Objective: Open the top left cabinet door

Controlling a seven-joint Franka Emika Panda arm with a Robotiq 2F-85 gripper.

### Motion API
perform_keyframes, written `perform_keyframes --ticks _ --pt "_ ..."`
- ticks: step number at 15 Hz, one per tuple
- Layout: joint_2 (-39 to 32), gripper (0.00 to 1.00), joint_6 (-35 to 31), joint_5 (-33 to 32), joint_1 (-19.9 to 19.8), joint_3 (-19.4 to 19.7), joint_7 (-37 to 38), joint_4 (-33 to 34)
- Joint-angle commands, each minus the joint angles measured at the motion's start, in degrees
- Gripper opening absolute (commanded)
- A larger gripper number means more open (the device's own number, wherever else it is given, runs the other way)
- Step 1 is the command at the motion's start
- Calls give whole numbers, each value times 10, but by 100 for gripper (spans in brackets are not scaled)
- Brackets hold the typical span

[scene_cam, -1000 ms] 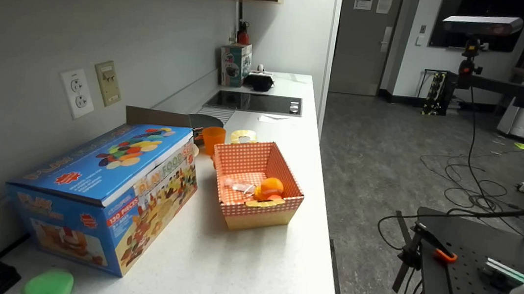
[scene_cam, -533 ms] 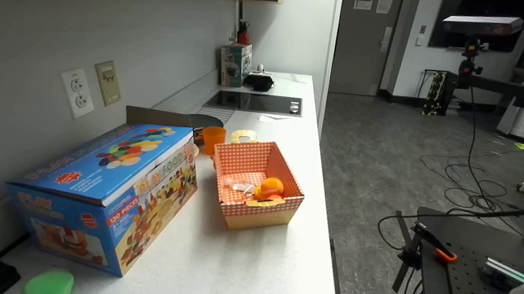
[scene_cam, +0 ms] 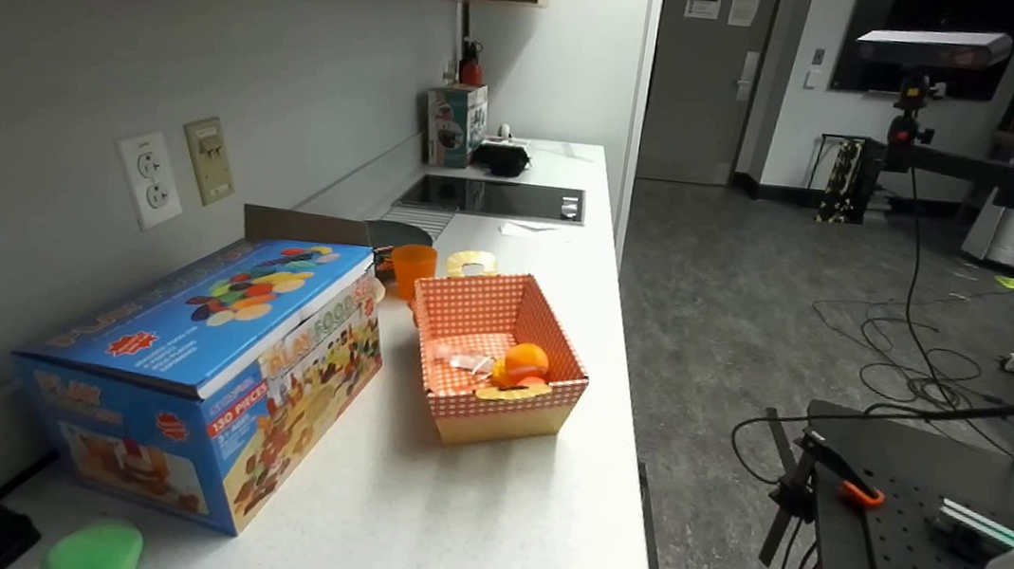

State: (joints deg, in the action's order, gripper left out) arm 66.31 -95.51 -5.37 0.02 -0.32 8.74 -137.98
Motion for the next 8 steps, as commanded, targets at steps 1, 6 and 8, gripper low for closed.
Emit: perform_keyframes --ticks 1,6,8 --pt "-63 100 -129 -7 -24 11 -10 14" --pt "-105 100 -207 39 -3 -12 -4 19" --pt "-103 100 -196 62 10 -28 -4 25"
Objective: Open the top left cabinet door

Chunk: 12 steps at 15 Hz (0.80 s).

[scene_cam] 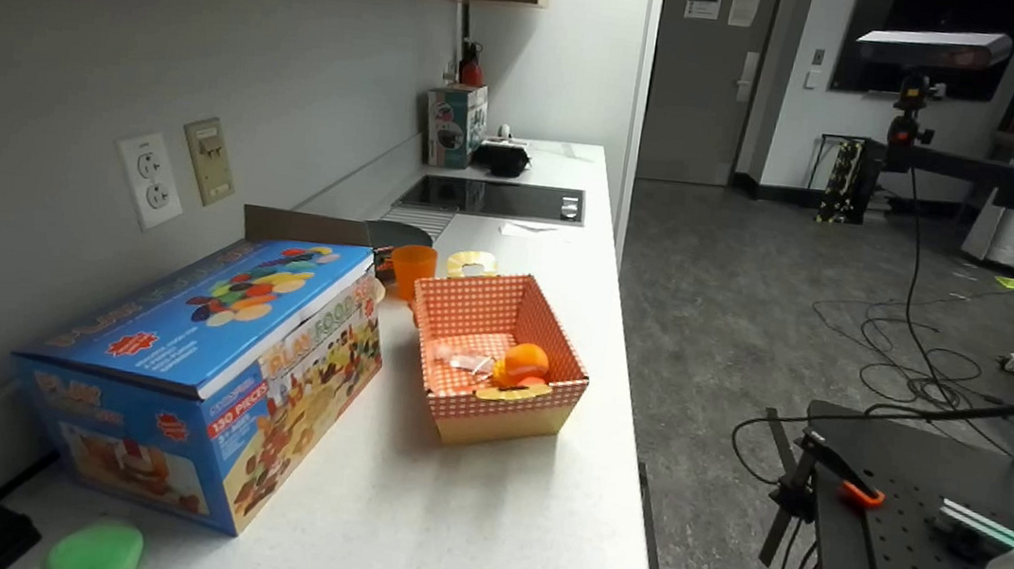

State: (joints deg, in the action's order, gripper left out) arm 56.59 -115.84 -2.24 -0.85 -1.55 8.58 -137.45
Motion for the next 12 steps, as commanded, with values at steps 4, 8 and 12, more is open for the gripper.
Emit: perform_keyframes --ticks 4,8,12 --pt "-7 100 31 53 31 -39 -3 44" --pt "-23 100 42 56 37 -38 -18 69" --pt "-31 100 51 75 49 -26 -27 83"
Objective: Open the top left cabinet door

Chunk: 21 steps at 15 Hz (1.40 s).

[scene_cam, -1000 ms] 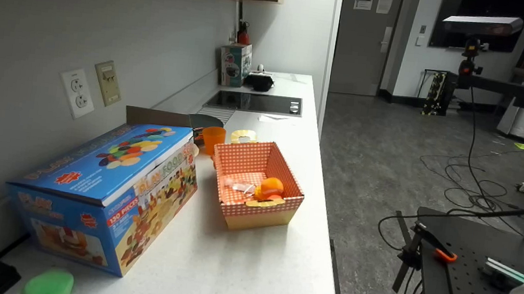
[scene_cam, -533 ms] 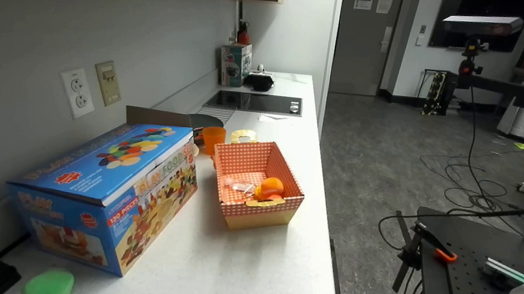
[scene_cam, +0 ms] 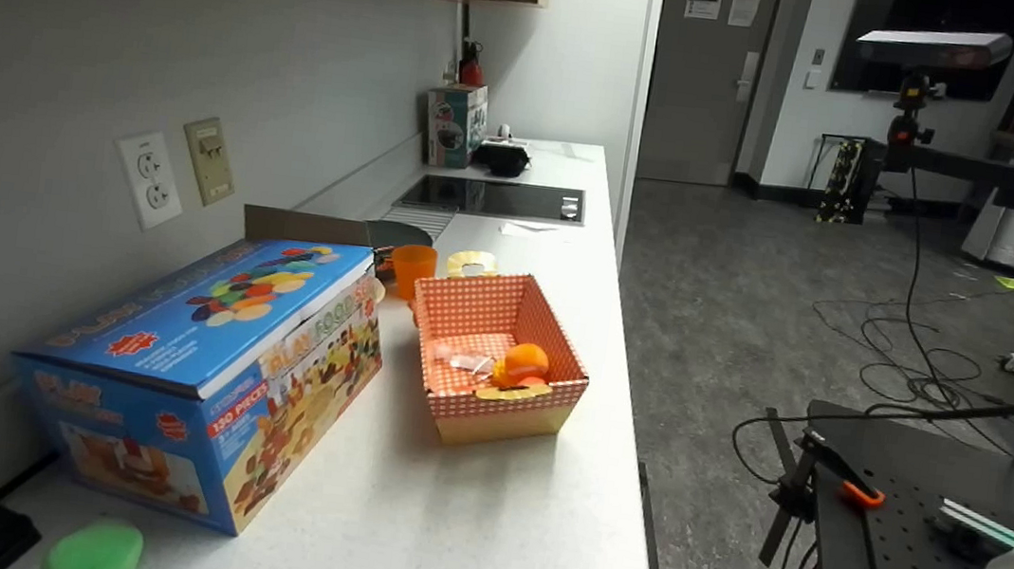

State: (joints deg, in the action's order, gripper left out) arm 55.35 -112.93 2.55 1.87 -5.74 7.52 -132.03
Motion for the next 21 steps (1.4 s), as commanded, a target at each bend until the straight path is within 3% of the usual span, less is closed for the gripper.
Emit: perform_keyframes --ticks 1,6,21 --pt "-22 100 28 40 30 22 -23 32" --pt "-33 100 63 108 73 57 -81 48" --pt "-51 100 145 193 110 100 -201 78"
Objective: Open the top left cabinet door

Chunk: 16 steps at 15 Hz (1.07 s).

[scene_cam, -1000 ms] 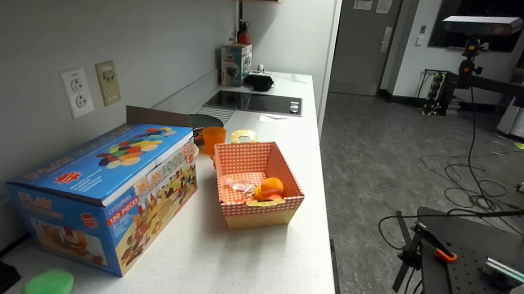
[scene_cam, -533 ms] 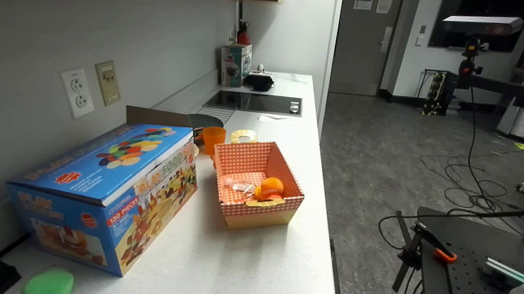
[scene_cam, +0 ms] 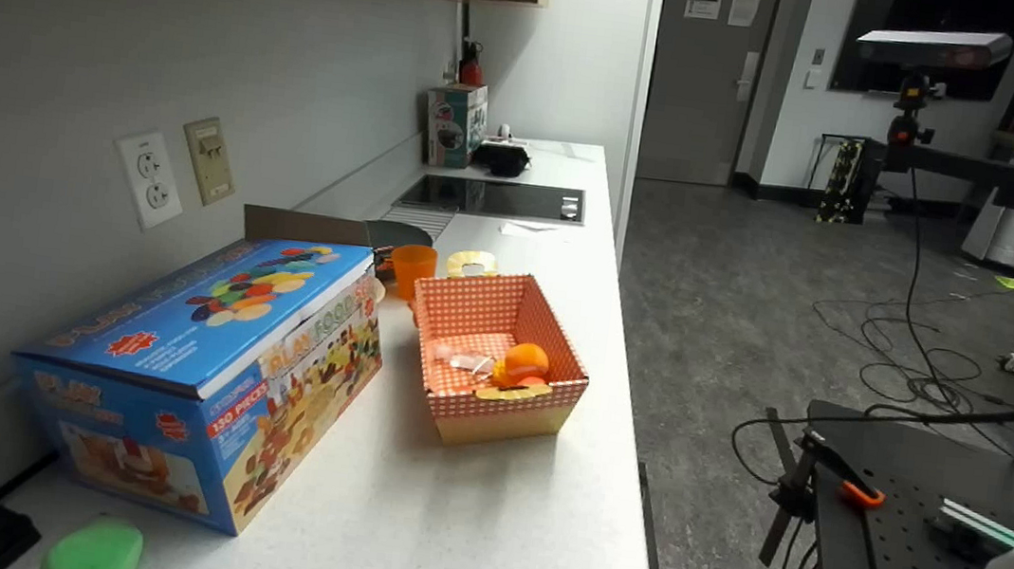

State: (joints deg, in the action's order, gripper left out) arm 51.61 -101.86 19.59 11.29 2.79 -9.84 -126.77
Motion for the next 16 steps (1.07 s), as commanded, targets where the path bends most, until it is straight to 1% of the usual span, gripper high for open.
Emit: perform_keyframes --ticks 1,3,6,8,13,16 --pt "-16 100 44 27 18 18 -33 29" --pt "-17 100 51 29 13 16 -38 31" --pt "-13 100 5 -21 -18 -8 -44 23" --pt "-7 100 -46 -49 -34 -21 -33 12" --pt "-3 100 -215 -99 -58 -43 -5 -19" --pt "-4 100 -266 -129 -67 -51 12 -32"
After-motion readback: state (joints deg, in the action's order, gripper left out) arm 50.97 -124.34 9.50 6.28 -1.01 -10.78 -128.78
